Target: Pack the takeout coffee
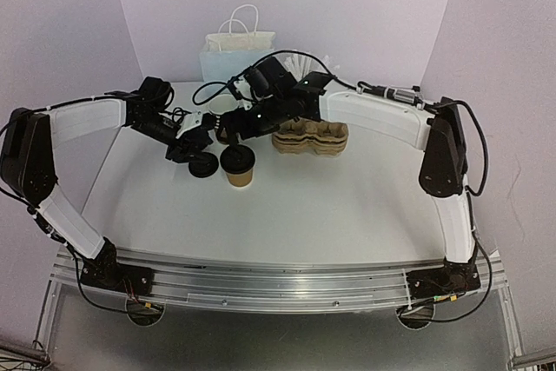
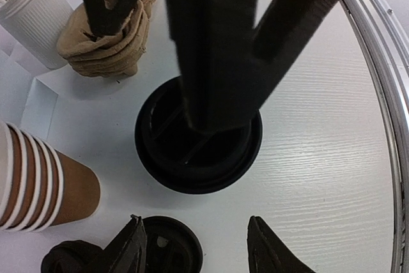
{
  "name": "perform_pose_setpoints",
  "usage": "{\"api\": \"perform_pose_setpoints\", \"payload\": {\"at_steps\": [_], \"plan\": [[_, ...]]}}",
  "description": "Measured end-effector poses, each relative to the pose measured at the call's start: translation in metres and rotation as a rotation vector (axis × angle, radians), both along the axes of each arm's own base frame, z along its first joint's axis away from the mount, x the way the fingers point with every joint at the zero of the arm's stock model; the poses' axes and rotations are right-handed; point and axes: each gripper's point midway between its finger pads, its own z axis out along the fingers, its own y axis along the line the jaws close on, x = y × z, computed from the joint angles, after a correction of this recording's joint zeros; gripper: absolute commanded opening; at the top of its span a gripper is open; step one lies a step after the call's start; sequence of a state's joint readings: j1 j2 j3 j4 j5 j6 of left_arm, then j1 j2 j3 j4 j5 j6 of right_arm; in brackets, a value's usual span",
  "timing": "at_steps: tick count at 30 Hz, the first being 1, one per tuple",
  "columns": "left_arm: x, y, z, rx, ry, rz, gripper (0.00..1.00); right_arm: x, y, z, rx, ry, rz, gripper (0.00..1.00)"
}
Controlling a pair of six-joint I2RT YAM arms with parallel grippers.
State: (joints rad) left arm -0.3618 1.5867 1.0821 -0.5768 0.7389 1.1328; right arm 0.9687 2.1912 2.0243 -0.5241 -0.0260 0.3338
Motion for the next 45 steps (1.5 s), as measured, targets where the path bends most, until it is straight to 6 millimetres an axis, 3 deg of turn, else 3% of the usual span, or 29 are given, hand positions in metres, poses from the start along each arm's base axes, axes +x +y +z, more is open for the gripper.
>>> {"api": "perform_pose_setpoints", "payload": {"at_steps": [3, 9, 13, 19, 28, 35, 40, 45], "plan": [[-0.005, 0.003, -0.010, 0.015, 0.024, 0.005, 0.53, -0.003, 0.007, -0.013, -0.050, -0.047, 0.020, 0.90], [-0.004, 0.006, -0.015, 0.034, 0.020, 0.025, 0.53, -0.008, 0.005, -0.058, -0.172, -0.049, 0.039, 0.91], [-0.005, 0.008, -0.020, 0.046, 0.024, 0.032, 0.53, -0.008, 0.004, -0.073, -0.206, -0.048, 0.053, 0.91], [-0.005, 0.010, -0.022, 0.053, 0.027, 0.042, 0.53, -0.008, 0.005, -0.075, -0.221, -0.067, 0.063, 0.77], [-0.005, 0.010, -0.021, 0.056, 0.026, 0.048, 0.53, -0.004, 0.004, -0.075, -0.241, -0.110, 0.057, 0.69], [-0.004, 0.010, -0.022, 0.057, 0.027, 0.049, 0.53, -0.003, 0.010, -0.078, -0.229, -0.134, 0.057, 0.76], [-0.004, 0.010, -0.022, 0.057, 0.027, 0.050, 0.53, 0.000, 0.015, -0.082, -0.188, -0.137, 0.031, 0.63], [-0.005, 0.010, -0.022, 0.056, 0.029, 0.051, 0.53, 0.002, 0.019, -0.083, -0.154, -0.138, 0.010, 0.70]]}}
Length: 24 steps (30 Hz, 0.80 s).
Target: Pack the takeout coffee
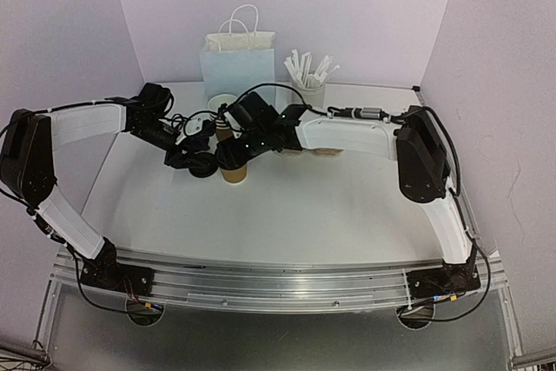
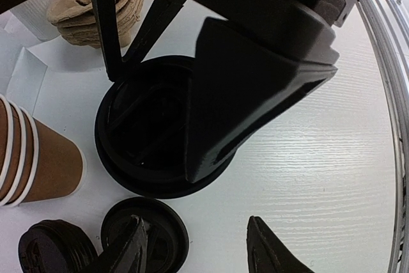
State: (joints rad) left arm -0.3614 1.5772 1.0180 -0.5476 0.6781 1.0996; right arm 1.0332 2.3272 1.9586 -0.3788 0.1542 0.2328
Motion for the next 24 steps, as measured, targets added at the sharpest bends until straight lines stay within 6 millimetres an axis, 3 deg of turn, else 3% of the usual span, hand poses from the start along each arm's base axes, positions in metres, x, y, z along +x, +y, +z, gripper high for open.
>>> {"api": "perform_pose_setpoints", "payload": {"at_steps": [8, 13, 16, 24], "plan": [[0.001, -0.002, -0.007, -0.008, -0.077, -0.059, 0.66, -0.001, 0.001, -0.001, 0.025, -0.008, 0.013, 0.68], [0.008, -0.009, -0.008, -0.032, -0.181, -0.143, 0.62, -0.002, 0.003, 0.000, 0.026, -0.012, 0.043, 0.68], [0.005, -0.012, -0.009, -0.038, -0.215, -0.198, 0.58, -0.002, 0.003, 0.000, 0.027, -0.011, 0.055, 0.68], [-0.001, -0.011, -0.017, -0.020, -0.244, -0.262, 0.56, -0.003, 0.003, 0.001, 0.024, -0.005, 0.070, 0.66]]}}
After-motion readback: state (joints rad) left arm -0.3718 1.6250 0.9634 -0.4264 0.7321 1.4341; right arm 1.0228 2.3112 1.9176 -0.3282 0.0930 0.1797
